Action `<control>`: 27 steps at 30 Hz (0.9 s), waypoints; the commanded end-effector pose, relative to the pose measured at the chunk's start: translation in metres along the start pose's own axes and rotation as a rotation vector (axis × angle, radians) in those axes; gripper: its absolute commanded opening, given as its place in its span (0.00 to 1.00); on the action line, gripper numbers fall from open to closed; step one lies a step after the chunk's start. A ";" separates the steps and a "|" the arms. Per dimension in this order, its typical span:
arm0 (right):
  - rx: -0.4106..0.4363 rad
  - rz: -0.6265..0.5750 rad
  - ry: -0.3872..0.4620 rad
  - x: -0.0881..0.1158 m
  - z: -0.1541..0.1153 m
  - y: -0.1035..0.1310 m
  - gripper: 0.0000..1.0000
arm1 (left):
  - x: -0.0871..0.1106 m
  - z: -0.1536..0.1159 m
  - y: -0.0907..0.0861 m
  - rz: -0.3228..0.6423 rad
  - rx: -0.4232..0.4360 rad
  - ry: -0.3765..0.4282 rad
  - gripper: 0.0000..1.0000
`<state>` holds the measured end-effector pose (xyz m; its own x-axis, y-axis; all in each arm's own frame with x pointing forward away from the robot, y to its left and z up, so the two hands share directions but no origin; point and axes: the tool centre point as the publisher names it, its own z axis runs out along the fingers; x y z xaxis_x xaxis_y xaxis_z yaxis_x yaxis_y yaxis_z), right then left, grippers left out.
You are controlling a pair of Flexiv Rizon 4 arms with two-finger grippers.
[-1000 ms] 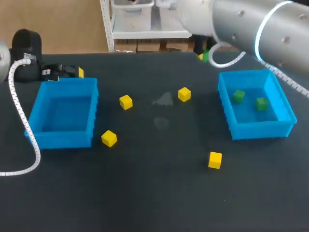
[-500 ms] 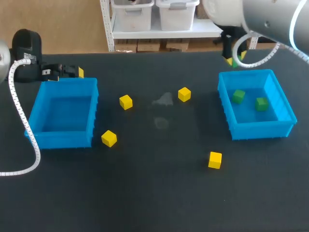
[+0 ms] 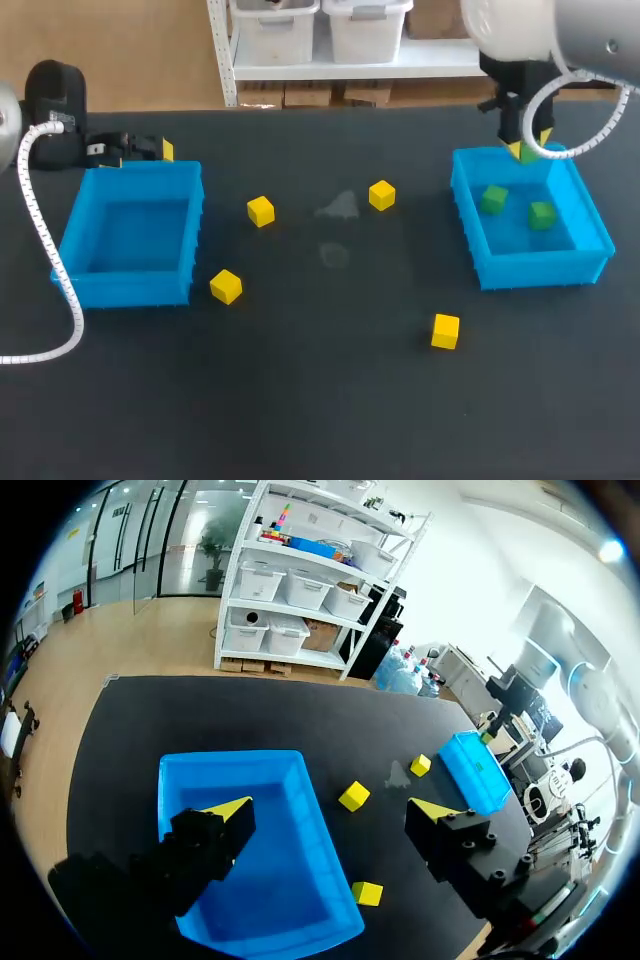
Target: Put the green cubes in the right bin and the yellow cubes in the left bin.
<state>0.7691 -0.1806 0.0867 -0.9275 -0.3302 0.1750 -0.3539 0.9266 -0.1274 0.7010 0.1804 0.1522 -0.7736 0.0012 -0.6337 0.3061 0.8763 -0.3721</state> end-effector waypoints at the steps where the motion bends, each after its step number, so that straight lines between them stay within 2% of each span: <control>1: 0.010 0.008 -0.488 0.016 0.009 0.003 0.00 | 0.001 0.000 0.003 0.003 0.013 -0.006 1.00; 9: 0.011 0.033 -0.482 0.023 0.024 0.001 0.00 | 0.001 0.000 0.003 0.003 0.013 -0.006 1.00; 19: 0.010 0.050 -0.511 0.026 0.021 0.001 0.00 | 0.001 0.000 0.003 0.003 0.013 -0.006 1.00; 21: 0.003 0.042 -0.510 0.027 0.022 0.003 0.48 | 0.001 0.000 0.003 0.003 0.013 -0.006 1.00; 22: 0.003 0.042 -0.510 0.027 0.022 0.003 0.88 | 0.001 0.000 0.003 0.003 0.013 -0.006 1.00; 23: 0.001 0.042 -0.511 0.027 0.022 0.003 1.00 | 0.001 0.000 0.003 0.003 0.013 -0.006 1.00; 27: -0.026 0.046 -0.508 0.027 0.020 0.004 1.00 | 0.001 0.000 0.003 0.003 0.013 -0.006 1.00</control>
